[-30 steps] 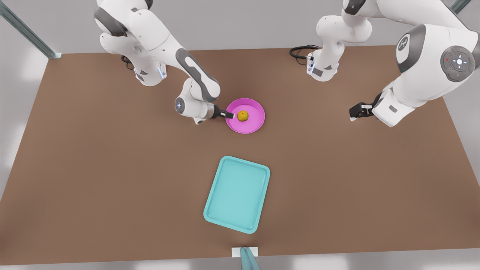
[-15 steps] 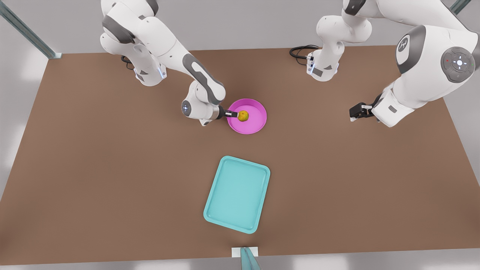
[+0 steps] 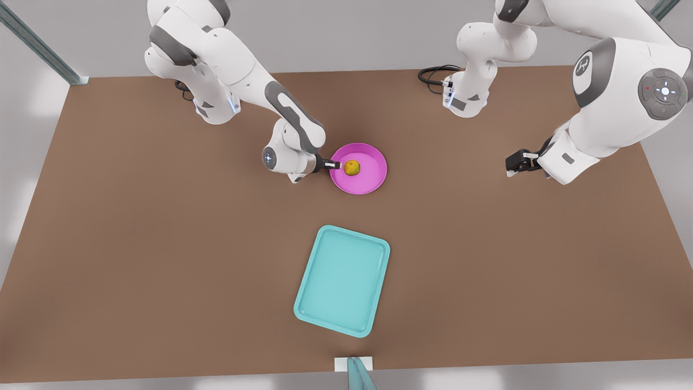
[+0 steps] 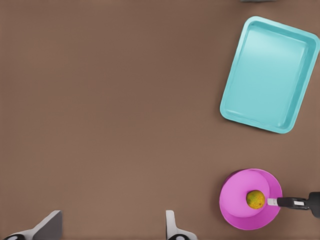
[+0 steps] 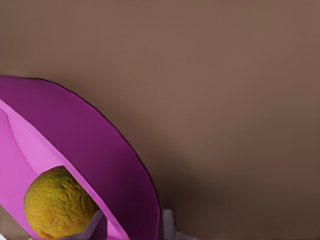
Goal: Place the orange on the plate with the left arm and the plate on the tray with the right arm
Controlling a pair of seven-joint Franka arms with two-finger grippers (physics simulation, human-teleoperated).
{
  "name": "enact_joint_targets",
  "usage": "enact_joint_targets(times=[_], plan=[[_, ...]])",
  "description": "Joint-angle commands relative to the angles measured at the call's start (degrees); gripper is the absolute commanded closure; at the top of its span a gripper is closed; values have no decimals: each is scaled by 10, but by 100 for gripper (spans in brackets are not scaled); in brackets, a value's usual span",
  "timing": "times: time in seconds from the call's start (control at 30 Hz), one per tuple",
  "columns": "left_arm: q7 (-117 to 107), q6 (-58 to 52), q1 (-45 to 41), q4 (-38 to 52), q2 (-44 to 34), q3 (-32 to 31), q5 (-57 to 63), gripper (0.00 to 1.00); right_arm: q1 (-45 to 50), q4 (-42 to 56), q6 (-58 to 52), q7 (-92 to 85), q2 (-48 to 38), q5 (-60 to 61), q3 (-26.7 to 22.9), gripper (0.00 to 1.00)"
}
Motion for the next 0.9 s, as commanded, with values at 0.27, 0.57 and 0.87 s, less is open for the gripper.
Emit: enact_joint_targets(times=[0.27,0.57,0.87], plan=[[8,6,0,0,0,0,0,0,-7,4,-9,-20,-2,0,0,74],[8,20,0,1,5,1,0,0,-8,12,-9,-16,-18,0,0,79],[9,19,-1,0,4,-1,0,0,-44,57,-8,-17,-26,-1,-5,79]])
